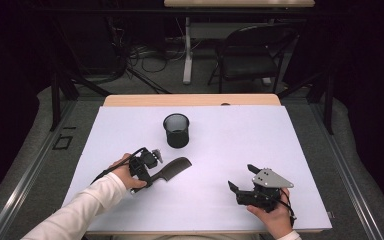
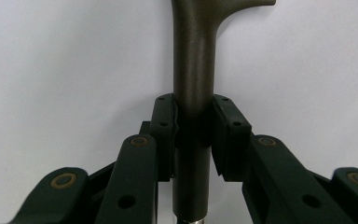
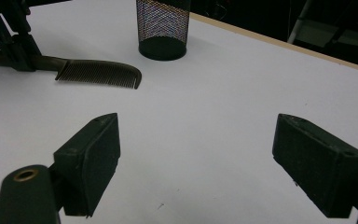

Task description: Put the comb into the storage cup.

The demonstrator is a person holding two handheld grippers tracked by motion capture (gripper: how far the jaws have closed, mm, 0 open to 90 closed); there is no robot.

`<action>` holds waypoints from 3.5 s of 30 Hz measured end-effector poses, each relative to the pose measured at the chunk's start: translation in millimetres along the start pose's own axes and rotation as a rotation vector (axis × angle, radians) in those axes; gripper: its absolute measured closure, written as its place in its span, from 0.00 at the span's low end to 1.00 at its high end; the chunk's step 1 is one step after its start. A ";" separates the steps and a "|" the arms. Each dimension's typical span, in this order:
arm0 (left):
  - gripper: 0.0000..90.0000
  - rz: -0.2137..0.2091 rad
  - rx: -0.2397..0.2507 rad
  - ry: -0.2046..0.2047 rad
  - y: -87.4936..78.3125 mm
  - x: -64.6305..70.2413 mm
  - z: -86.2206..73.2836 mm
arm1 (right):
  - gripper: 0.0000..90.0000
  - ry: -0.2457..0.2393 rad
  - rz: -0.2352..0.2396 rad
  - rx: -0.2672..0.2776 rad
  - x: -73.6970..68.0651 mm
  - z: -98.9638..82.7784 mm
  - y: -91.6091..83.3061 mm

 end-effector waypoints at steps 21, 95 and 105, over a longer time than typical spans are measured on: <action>0.81 -0.018 0.053 -0.023 -9.1 1.6 3.4 | 0.17 -0.001 0.002 -0.001 -0.3 -0.3 0.3; 0.81 0.090 0.643 -0.026 -77.0 11.1 66.7 | 0.17 0.002 -0.005 -0.029 1.4 -6.2 3.2; 0.81 0.105 0.732 -0.020 -84.8 15.4 76.6 | 0.17 0.003 -0.010 -0.033 1.6 -7.5 4.4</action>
Point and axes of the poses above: each handheld gripper's, and its own axes: y roughly forward along the jaws, z roughly out of its top, x roughly to its right, the point moved 8 cm from there along y, roughly forward along the jaws, and after that the axes turned 13 degrees about x, right-handed, at the moved point
